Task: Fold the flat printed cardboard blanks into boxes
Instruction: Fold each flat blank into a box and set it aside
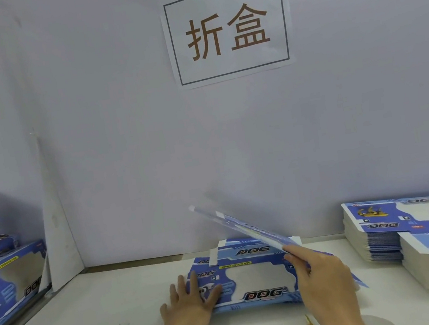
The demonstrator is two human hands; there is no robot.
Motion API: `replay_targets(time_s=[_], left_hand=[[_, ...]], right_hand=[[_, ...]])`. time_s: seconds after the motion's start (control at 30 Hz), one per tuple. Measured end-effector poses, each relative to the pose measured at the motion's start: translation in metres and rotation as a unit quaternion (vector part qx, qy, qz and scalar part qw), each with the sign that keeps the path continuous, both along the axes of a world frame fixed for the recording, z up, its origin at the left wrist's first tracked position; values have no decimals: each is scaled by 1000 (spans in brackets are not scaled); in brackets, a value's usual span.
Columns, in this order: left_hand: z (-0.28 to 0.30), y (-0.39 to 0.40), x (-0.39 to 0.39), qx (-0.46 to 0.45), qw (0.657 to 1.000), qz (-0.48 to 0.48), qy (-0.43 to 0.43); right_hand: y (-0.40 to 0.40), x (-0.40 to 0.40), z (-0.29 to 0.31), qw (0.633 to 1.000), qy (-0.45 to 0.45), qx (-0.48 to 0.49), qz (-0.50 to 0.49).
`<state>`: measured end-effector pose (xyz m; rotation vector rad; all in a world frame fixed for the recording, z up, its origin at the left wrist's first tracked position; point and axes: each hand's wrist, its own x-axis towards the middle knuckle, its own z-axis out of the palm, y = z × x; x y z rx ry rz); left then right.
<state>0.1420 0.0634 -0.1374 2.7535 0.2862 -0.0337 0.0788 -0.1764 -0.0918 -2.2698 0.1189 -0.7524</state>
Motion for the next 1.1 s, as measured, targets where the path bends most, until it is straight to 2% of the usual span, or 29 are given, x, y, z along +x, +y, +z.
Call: replay_targets(time_s=[0.07, 0.17, 0.27, 0.33, 0.5, 0.6, 0.67, 0.7, 0.83, 1.0, 1.1], left_hand=[[2, 4, 17, 36, 999, -15, -4], [15, 9, 44, 65, 996, -23, -58], [23, 11, 69, -9, 995, -49, -84], [24, 9, 83, -10, 992, -76, -105], [11, -7, 102, 44, 994, -79, -61], [0, -11, 97, 75, 989, -72, -106], [-2, -12, 87, 59, 987, -64, -134], [-2, -12, 81, 57, 987, -56, -137], [-5, -12, 59, 146, 980, -46, -128], [-2, -17, 35, 135, 986, 0, -97], [6, -22, 15, 163, 977, 58, -128]], right_hand=[[0, 0, -1, 1000, -24, 16, -3], [-2, 2, -1, 997, -54, 46, -13], [-3, 4, -3, 997, -61, 53, -7], [-3, 6, -6, 997, -60, 54, 0], [-3, 6, -10, 994, -80, 71, 16], [-5, 7, -10, 993, -87, 74, 21], [-5, 9, -10, 992, -95, 80, 20], [-5, 9, -9, 991, -98, 83, 21], [-5, 9, -9, 988, -116, 101, 33], [-11, 8, 0, 979, -168, 112, 33], [-17, 10, 7, 975, -166, 142, 38]])
